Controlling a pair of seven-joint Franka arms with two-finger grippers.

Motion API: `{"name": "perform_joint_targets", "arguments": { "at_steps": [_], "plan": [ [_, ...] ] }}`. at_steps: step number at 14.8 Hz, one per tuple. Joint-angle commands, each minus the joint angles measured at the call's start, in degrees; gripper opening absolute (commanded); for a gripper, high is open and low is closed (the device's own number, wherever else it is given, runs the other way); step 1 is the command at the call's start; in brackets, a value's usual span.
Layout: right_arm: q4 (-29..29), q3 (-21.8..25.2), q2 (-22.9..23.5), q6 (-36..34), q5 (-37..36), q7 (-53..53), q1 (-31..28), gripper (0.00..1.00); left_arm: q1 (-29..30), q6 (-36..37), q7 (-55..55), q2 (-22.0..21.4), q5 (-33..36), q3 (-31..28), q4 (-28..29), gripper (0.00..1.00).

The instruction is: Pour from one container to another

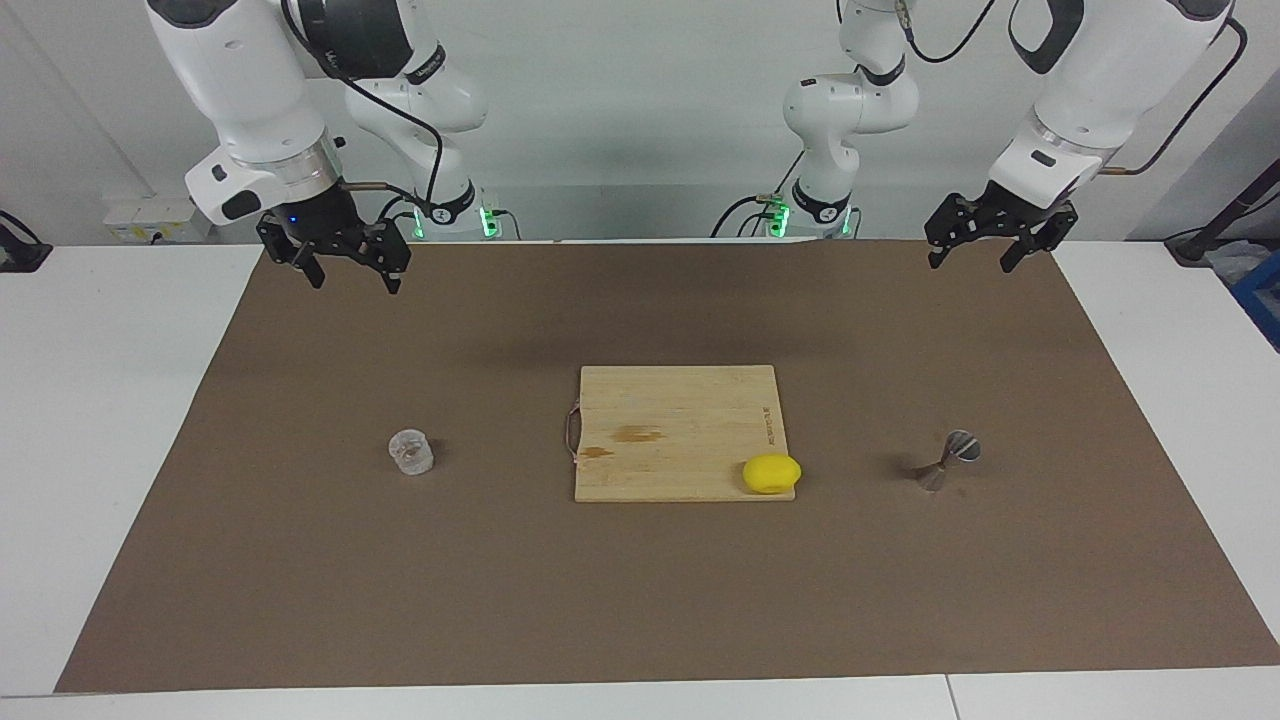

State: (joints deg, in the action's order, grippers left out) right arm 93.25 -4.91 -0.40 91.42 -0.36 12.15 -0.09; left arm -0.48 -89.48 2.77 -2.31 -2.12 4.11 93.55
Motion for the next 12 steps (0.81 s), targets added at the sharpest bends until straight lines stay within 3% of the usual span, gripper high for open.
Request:
{"name": "perform_joint_targets", "arguments": {
  "at_steps": [1,5,9,12],
  "plan": [
    [1.8,-0.2,-1.4,0.9,1.3,-1.3,-0.8,1.00,-1.3,-6.7,-0.9,-2.0,1.1,-0.3,5.6,1.00],
    [1.7,-0.2,-1.4,0.9,1.3,-1.3,-0.8,1.00,0.5,-7.5,-0.9,0.9,-1.6,-0.9,6.6,1.00],
    [1.8,-0.2,-1.4,0.9,1.3,-1.3,-0.8,1.00,7.0,-6.8,-2.2,2.3,-9.7,-1.0,9.4,1.00],
    [1.8,-0.2,-1.4,0.9,1.3,-1.3,-0.8,1.00,10.8,-6.7,-11.0,4.2,-15.4,-1.1,10.5,1.00]
  ]
}}
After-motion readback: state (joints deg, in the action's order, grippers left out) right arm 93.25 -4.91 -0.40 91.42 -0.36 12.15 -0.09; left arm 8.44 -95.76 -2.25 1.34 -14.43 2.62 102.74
